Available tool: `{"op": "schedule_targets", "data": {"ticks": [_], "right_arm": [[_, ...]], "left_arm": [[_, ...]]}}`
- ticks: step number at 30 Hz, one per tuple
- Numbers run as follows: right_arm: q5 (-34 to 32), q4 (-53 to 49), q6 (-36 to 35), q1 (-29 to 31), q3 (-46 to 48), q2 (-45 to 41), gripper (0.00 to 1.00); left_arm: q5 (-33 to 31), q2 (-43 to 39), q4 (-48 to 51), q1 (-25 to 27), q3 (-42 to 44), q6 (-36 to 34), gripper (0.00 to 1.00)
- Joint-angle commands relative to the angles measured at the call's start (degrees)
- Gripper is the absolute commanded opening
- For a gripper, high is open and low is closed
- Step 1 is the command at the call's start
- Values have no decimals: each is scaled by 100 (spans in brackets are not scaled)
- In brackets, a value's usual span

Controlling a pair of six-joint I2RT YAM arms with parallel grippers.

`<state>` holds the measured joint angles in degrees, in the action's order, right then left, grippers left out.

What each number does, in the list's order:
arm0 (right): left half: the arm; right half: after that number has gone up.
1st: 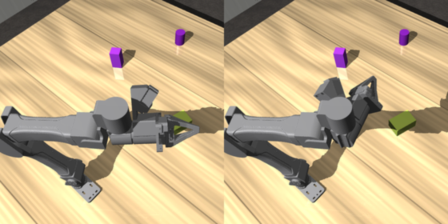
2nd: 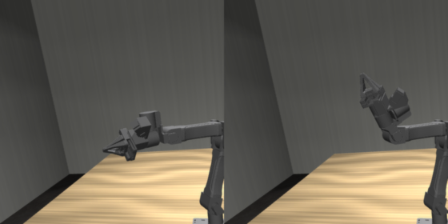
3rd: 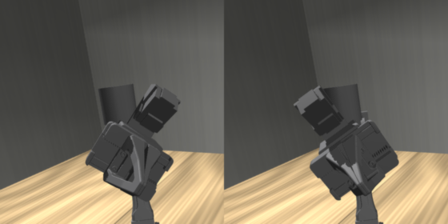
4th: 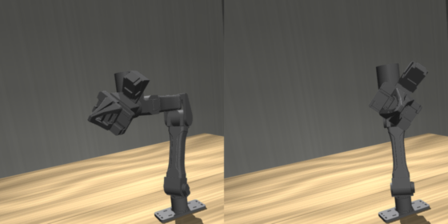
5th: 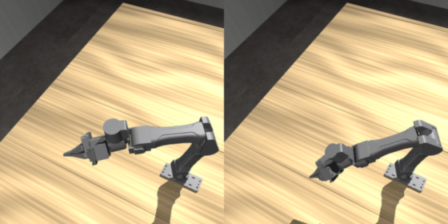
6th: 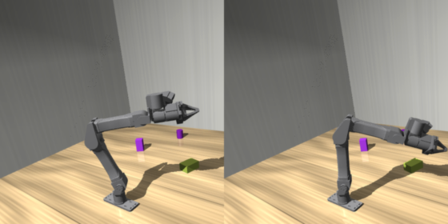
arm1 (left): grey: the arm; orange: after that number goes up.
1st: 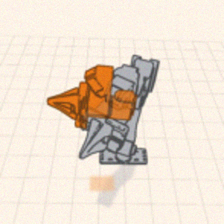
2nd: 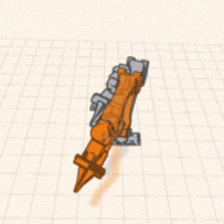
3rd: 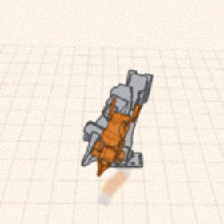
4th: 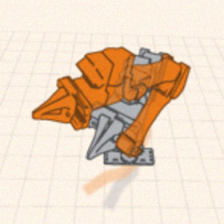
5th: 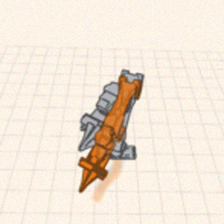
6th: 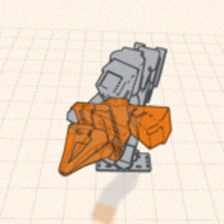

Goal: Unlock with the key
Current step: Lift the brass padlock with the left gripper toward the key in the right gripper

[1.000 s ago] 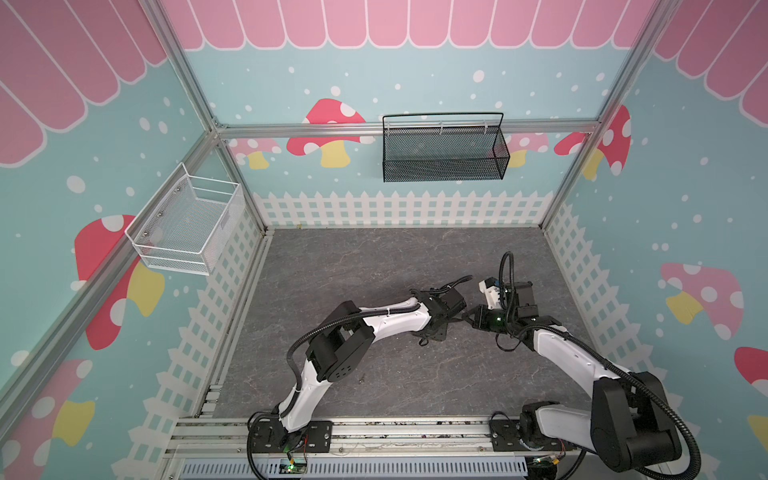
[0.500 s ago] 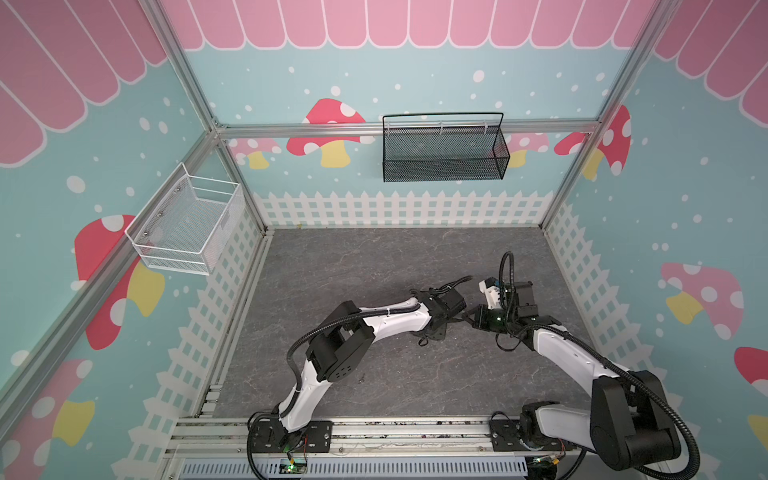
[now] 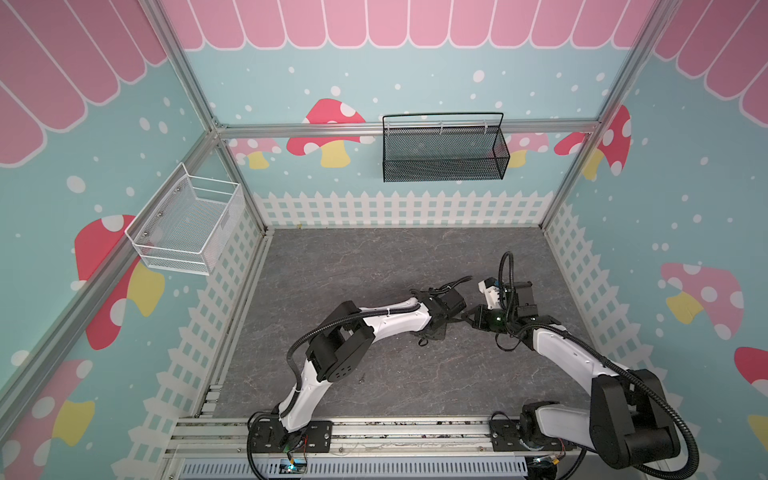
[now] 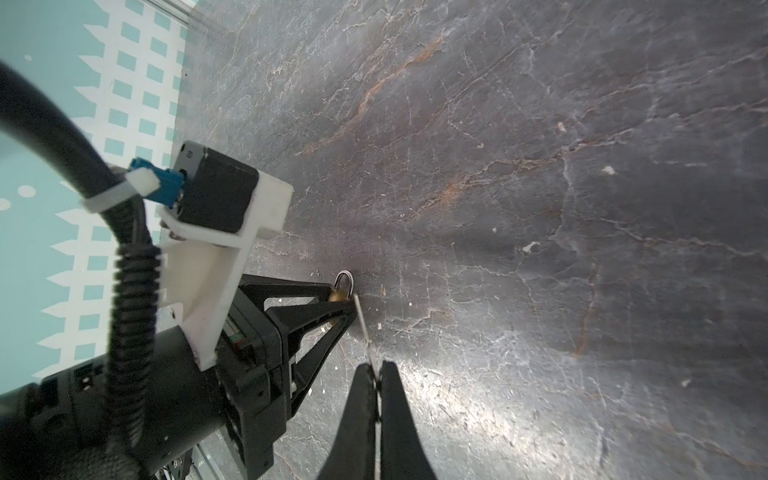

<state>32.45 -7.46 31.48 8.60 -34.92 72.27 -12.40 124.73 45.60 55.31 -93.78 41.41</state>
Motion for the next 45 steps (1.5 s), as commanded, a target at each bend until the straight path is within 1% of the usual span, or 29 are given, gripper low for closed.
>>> {"op": "schedule_targets", "data": {"ticks": [1,3,6,9,11,15,20,23,26,30,33,37,39,41,45], "right_arm": [[60,50,-61,-33,-26,61,0],[81,70,-49,-34,-34,66,0],[126,72,-63,-34,-66,70,0],[149,68,-52,-29,-71,37,0],[174,61,-30,-33,-71,-9,0],[132,21,-6,-34,-82,-104,0],[219,-164,-67,-10,-347,-8,0],[290,102,100,79,-387,11,0],[260,544,473,316,-391,92,0],[-271,836,945,867,-418,147,0],[-516,1301,1517,1329,-262,140,0],[-697,2016,2465,1685,104,2,0],[-741,2371,2870,1899,242,11,0],[-689,2823,3133,2080,358,108,0],[-674,3554,3680,2245,502,274,0]], "left_arm": [[-67,-33,282,14,86,38,28],[-68,-62,285,15,79,23,26],[-50,-159,284,-2,44,40,21],[-69,-346,253,-35,34,119,12],[-98,-521,203,-60,80,183,10],[-52,-1063,-200,-171,415,373,0],[116,-1784,-662,-359,845,681,0],[315,-2200,-1161,-494,1179,910,0],[375,-2392,-1455,-612,1298,1173,0],[-19,-2589,-1403,-721,1317,1477,0],[-209,-2625,-1383,-812,1330,1713,0],[-362,-2504,-1165,-916,1133,1886,0],[-504,-2435,-1058,-914,1017,1892,0],[-513,-2330,-963,-917,876,1888,0],[-554,-2208,-821,-909,735,1913,0]]}}
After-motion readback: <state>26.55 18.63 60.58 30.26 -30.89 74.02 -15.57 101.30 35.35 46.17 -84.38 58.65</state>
